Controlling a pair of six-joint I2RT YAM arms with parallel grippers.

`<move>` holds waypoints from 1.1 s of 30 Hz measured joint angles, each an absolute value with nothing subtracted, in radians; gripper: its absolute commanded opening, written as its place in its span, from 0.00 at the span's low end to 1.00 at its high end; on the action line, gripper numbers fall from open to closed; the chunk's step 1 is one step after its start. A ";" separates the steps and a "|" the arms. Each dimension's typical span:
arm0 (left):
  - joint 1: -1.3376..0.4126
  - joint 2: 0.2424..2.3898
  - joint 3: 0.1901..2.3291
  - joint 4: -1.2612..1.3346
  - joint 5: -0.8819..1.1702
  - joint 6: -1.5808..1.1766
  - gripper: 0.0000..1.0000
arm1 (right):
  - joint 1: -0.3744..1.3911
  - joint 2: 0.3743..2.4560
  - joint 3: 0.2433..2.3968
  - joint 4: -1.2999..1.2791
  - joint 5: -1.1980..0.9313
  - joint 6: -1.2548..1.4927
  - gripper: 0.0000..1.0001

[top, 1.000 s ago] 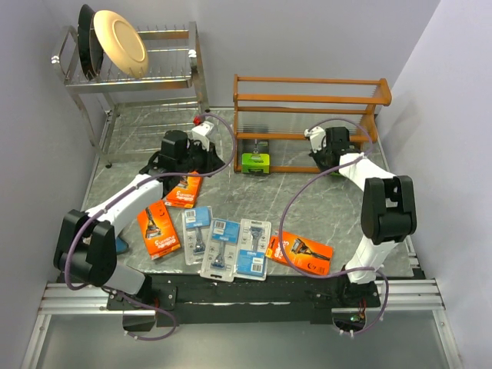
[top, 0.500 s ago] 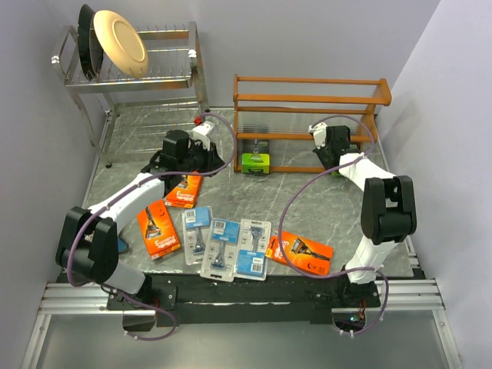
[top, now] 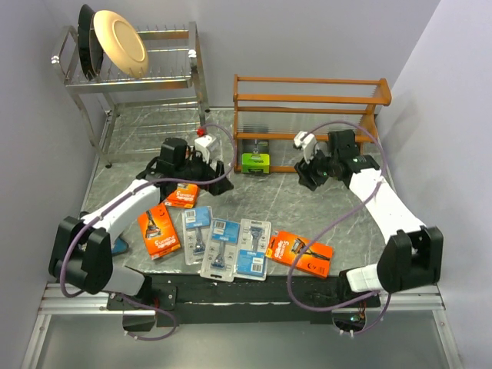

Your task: Place and organize the shaving razors onto the shelf

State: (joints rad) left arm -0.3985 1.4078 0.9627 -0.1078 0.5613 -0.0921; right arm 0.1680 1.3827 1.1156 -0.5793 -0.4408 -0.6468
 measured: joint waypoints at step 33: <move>-0.891 1.577 0.851 -0.085 0.263 -0.469 0.51 | 0.176 1.182 1.200 -0.734 -0.200 -0.331 0.73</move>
